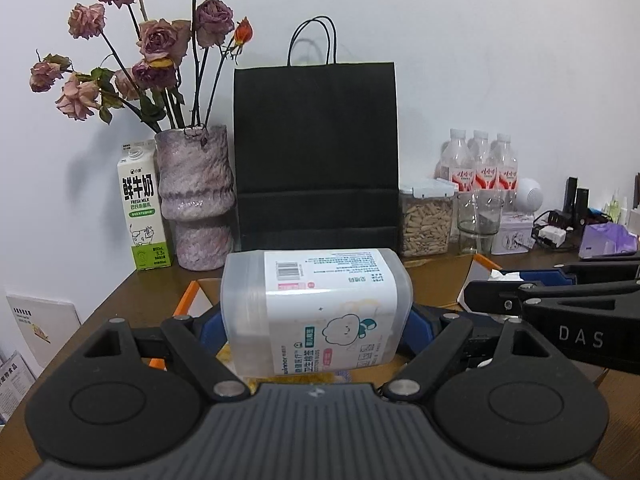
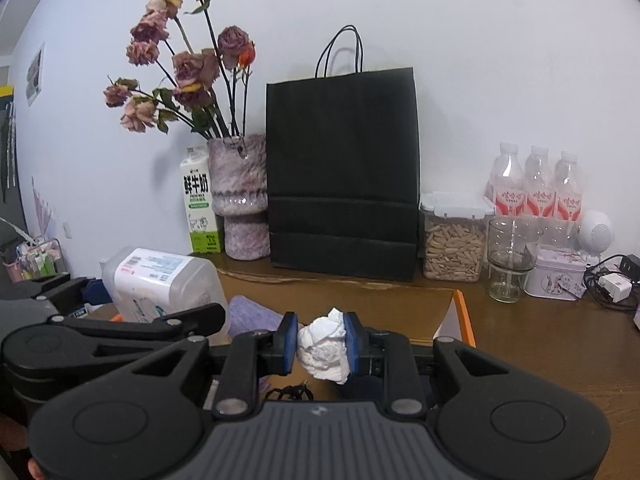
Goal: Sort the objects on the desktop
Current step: 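Carry the wipes container and tissue with both grippers over the box, then open both grippers to drop the container and tissue into the box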
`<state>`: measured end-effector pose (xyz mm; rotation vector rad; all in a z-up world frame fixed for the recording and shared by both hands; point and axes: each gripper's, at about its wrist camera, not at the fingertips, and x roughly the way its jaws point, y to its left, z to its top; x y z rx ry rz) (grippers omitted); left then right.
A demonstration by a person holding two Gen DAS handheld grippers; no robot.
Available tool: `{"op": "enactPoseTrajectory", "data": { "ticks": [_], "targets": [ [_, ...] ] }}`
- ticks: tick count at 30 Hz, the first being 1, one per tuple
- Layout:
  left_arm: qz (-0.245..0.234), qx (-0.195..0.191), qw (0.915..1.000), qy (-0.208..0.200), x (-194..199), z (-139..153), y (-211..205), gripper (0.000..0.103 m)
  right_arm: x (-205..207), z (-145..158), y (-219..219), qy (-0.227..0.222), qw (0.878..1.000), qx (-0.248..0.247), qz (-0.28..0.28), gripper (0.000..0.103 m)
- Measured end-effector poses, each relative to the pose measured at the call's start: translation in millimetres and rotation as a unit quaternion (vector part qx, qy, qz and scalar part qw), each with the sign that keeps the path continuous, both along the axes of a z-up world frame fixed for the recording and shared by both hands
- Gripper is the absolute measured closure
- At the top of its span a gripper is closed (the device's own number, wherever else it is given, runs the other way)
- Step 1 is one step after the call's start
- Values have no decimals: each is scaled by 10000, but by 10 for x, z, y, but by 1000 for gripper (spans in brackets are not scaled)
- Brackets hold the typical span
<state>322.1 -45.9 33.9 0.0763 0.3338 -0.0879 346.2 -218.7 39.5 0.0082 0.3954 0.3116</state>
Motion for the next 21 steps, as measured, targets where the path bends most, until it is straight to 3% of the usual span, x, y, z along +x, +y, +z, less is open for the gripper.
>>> {"op": "enactPoseTrajectory", "data": {
  "ticks": [6, 8, 9, 12, 21],
  "targets": [
    [93, 128, 9999, 18, 29, -22, -7, 15, 13, -55, 13, 106, 9999, -67, -46, 75],
    [250, 210, 9995, -21, 25, -7, -4, 7, 5, -57, 9, 102, 9998, -125, -64, 63],
    [374, 262, 9989, -68, 22, 6, 6, 0, 4, -53, -4, 79, 9998, -131, -110, 52],
    [529, 237, 9980, -265, -5, 55, 51, 0, 7, -28, -94, 78, 9996, 29, -274, 0],
    [484, 171, 9982, -309, -47, 143, 69, 0, -70, 61, -85, -66, 9999, 50, -103, 0]
  ]
}}
